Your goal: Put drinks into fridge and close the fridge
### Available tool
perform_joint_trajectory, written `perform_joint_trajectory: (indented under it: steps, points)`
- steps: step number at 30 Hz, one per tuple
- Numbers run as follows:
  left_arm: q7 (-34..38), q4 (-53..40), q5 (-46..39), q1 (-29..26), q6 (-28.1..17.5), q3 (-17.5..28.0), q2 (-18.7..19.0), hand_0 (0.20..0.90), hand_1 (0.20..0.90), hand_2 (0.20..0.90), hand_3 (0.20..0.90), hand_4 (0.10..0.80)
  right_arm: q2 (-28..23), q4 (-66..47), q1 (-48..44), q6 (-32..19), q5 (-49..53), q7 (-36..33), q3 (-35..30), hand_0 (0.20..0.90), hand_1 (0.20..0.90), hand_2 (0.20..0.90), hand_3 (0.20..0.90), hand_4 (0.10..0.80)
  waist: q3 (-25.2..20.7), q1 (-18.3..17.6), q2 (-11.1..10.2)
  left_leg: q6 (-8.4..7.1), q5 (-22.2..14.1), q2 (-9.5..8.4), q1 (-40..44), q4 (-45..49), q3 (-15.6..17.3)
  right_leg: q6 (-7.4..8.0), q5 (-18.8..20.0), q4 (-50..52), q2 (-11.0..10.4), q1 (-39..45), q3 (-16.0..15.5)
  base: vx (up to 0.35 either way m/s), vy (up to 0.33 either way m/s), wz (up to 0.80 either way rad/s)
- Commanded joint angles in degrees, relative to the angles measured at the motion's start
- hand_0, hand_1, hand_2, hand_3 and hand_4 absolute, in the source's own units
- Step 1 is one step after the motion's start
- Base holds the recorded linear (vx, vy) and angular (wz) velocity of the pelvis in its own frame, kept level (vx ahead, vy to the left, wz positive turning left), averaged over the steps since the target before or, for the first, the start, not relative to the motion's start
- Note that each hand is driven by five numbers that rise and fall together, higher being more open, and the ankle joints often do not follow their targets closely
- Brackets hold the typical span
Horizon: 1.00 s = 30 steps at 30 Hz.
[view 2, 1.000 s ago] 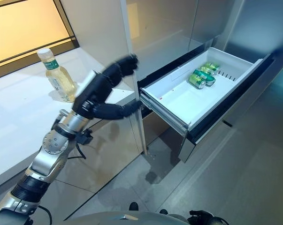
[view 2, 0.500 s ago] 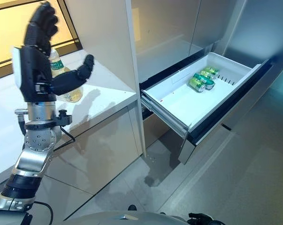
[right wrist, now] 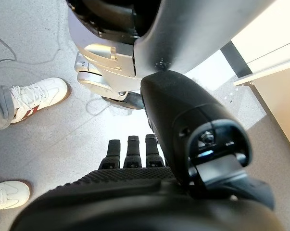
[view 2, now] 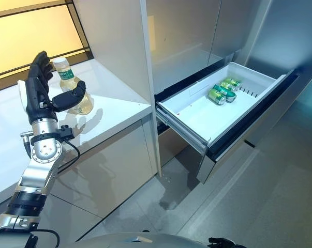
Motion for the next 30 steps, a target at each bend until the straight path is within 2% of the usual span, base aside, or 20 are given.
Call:
perform_joint_trajectory:
  steps: [1, 13, 30]
  points:
    - [1.4, -0.3, -0.1, -7.7, -2.9, 4.1, 1.5, 0.9, 0.9, 0.9, 0.9, 0.8, 1.9, -0.1, -1.5, 0.4, -0.1, 1.1, 0.1, 0.9, 0.9, 0.9, 0.9, 0.8, -1.7, 0.1, 0.3, -0.69, -8.9, -0.26, 2.5, 0.4, 0.0, 5.23, -2.4, 1.2, -1.3, -0.6, 0.3, 0.0, 0.0, 0.0]
    - [1.9, 4.5, -3.1, -8.5, 0.7, 4.4, 1.6, 0.9, 0.9, 0.9, 0.9, 0.8, 1.7, -0.4, -1.5, 1.1, -0.6, 1.2, 0.0, 0.9, 0.9, 0.9, 0.9, 0.8, -1.9, -0.3, 0.5, -0.72, -9.0, -0.29, 2.7, 0.4, 0.2, 5.29, -2.3, 1.2, -1.3, -0.6, 0.5, 0.0, 0.0, 0.0]
    - [2.0, 10.3, -5.3, -11.8, 1.7, 3.2, 2.7, 0.9, 0.9, 0.9, 0.9, 0.8, 1.3, -0.3, -1.9, 2.0, -0.4, 1.0, 0.3, 0.9, 0.9, 0.9, 0.9, 0.8, -2.2, -0.7, 0.7, -0.8, -8.9, -0.41, 2.9, 0.4, 0.2, 5.4, -2.3, 1.3, -1.3, -0.5, 0.4, 0.0, 0.0, 0.0]
